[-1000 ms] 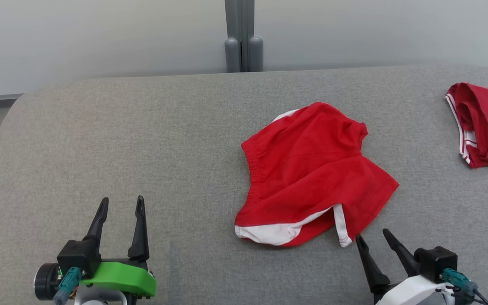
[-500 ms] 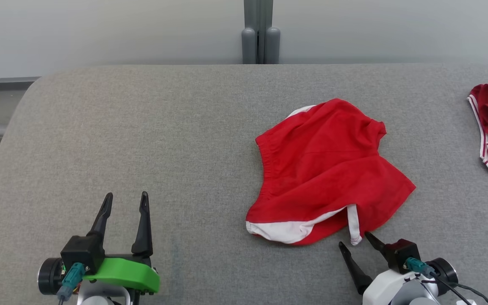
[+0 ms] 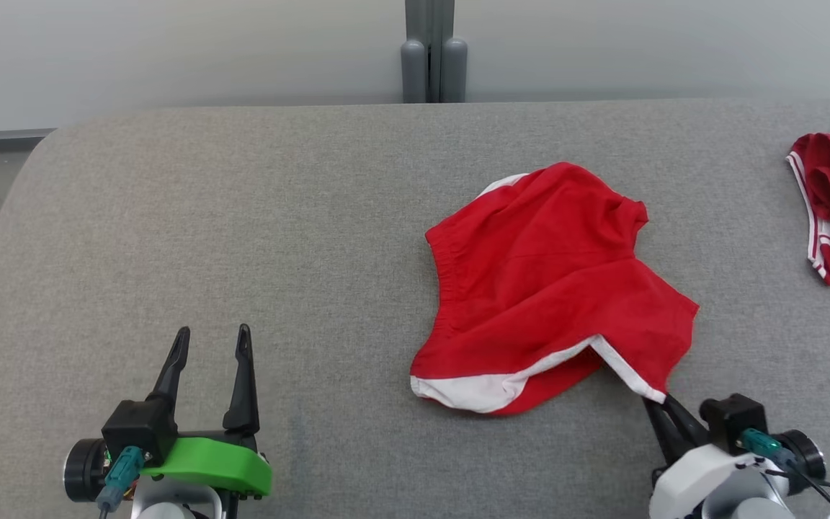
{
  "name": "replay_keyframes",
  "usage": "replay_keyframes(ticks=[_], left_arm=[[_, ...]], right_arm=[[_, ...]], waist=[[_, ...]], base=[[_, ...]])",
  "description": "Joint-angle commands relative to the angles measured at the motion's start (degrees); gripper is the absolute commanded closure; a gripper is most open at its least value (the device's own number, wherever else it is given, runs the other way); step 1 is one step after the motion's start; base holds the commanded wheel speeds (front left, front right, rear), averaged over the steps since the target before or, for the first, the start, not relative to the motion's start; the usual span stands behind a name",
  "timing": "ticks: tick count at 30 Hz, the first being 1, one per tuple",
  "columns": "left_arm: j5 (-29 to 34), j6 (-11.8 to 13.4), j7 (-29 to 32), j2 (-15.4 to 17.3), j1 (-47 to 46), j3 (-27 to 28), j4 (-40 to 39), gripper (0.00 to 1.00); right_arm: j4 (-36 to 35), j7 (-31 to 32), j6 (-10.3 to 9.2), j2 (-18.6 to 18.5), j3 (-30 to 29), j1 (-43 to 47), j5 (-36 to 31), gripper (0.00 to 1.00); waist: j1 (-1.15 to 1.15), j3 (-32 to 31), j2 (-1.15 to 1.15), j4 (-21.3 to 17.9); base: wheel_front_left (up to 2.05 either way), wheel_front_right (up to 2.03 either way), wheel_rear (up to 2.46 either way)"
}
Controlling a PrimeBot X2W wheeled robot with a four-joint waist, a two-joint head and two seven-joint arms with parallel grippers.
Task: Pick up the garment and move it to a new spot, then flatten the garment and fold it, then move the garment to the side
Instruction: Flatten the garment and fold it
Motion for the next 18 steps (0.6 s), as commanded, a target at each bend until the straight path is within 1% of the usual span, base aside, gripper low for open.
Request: replay_keyframes(ticks=[1,6,10,11,12,13,18], left_arm=[[-0.71,0.22,-0.17,0.13,-0.20,0.01,-0.16,0.00],[-0.81,0.35,-0.17,0.12,0.19,-0.14,-0.18,0.00],[-0.77,0.29,-0.17,0.14,0.20,-0.24,-0.07,0.00],[-0.72,0.19,-0.17,0.14,0.09,-0.31,0.01,0.00],[-0.67,0.14,-0.17,0.14,0.04,-0.27,0.05,0.00],[-0.61,0.10,-0.17,0.14,-0.03,-0.23,0.15,0.00],[-0.50,-0.08,-0.17,0.15,0.11,0.15,0.30,0.00]], right_arm=[[-1.77,-0.16,-0.09,-0.79,-1.32,1.82,0.00,1.00],[-6.51,-0.16,-0.09,-2.81,-7.01,6.79,0.20,1.00],[-7.05,-0.16,-0.09,-4.21,-8.86,9.04,2.56,1.00],[-6.66,-0.16,-0.09,-4.57,-8.75,9.16,3.35,0.84],[-7.15,-0.16,-0.09,-4.81,-8.96,8.84,3.82,0.32],[-7.86,-0.16,-0.09,-5.07,-9.01,8.60,4.53,0.00],[-11.71,-0.16,-0.09,-6.24,-9.09,10.16,5.72,0.00]], waist=[[0.00,-0.01,0.00,-0.68],[0.00,0.11,0.00,-2.21],[0.00,0.33,0.00,-3.48],[0.00,0.37,0.00,-3.74],[0.00,0.40,0.00,-3.94],[0.00,0.39,0.00,-4.13],[0.00,0.02,0.00,-4.81]], base=[[0.00,0.00,0.00],[0.00,0.00,0.00],[0.00,0.00,0.00],[0.00,0.00,0.00],[0.00,0.00,0.00],[0.00,0.00,0.00],[0.00,0.00,0.00]])
